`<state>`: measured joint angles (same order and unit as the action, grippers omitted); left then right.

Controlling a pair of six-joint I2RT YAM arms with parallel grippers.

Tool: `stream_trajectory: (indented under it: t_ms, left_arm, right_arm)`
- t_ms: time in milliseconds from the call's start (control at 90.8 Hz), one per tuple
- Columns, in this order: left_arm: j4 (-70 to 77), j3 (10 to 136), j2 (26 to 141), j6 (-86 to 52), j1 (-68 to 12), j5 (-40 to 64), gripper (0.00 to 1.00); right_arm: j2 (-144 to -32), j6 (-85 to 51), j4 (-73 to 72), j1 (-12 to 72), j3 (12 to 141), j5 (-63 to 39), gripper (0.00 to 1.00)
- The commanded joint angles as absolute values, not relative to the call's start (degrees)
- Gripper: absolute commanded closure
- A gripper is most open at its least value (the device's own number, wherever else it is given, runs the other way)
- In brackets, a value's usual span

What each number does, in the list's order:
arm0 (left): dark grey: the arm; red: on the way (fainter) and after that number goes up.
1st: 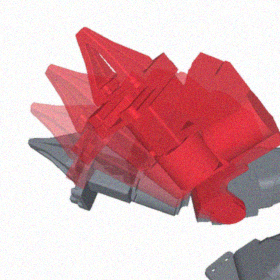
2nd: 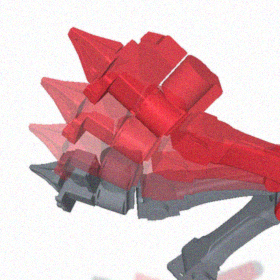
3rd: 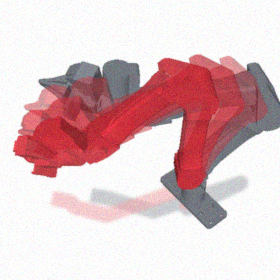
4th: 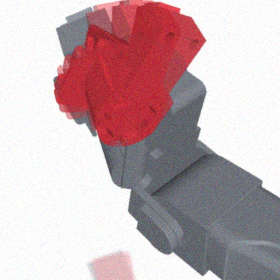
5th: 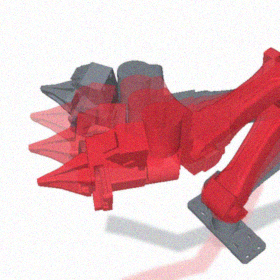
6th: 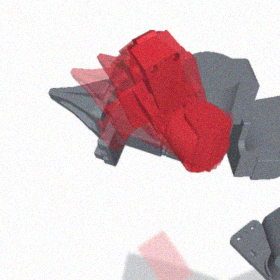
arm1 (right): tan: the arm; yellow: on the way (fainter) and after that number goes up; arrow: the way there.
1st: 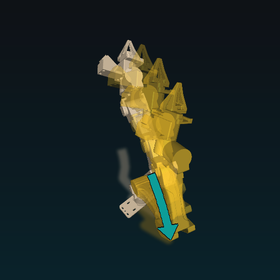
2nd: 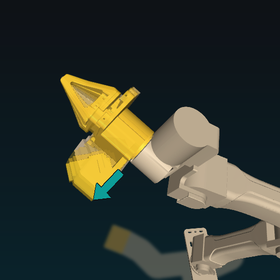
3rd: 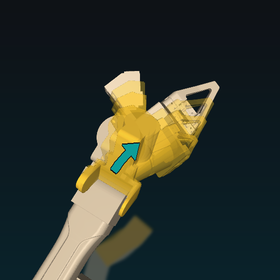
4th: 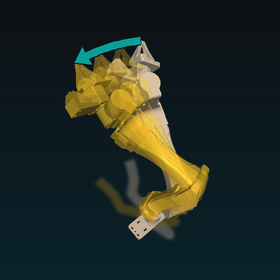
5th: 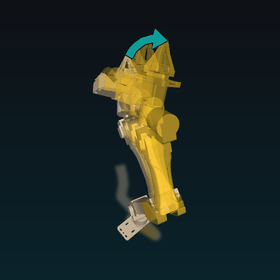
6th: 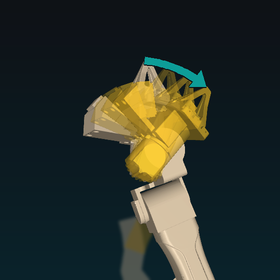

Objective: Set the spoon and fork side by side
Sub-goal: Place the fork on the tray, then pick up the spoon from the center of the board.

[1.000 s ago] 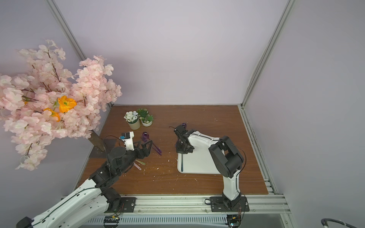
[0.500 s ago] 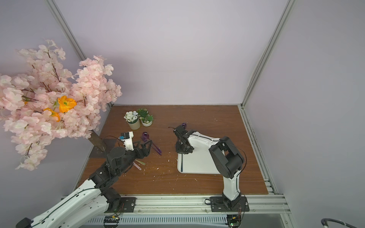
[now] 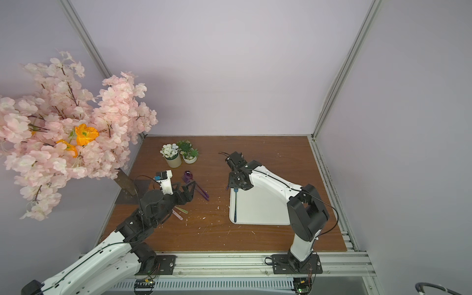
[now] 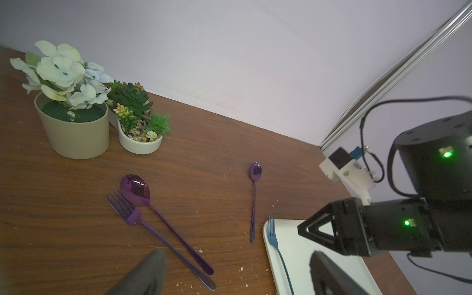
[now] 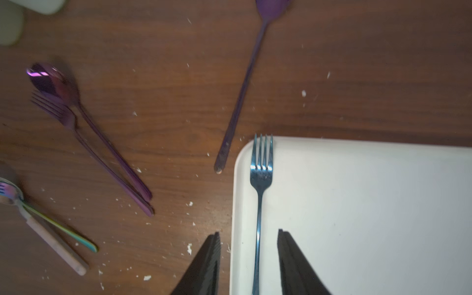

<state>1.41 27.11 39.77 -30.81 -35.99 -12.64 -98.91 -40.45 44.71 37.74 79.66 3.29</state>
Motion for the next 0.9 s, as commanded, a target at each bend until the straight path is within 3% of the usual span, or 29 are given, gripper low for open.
stream_trajectory:
  t_ms: [0,242,451,892]
  left_arm:
    - [0.4,27.8,40.0,-30.7,-35.5,-14.4,0.10]
    - [0.0,28.3,41.1,-30.8,-35.5,-14.7,0.09]
    - [-0.6,28.7,41.5,-30.6,-35.5,-14.7,0.09]
    - [-1.0,28.5,40.2,-30.5,-35.5,-15.1,0.09]
  right_arm:
    - [-100.2,-37.5,44.5,36.3,82.2,6.8,0.59]
    - [-110.7,-36.5,33.8,31.9,87.4,4.2,0.59]
    - [-122.0,-36.4,33.3,31.7,96.4,1.5,0.60]
    - [-129.2,-36.1,37.0,31.4,99.5,7.0,0.65]
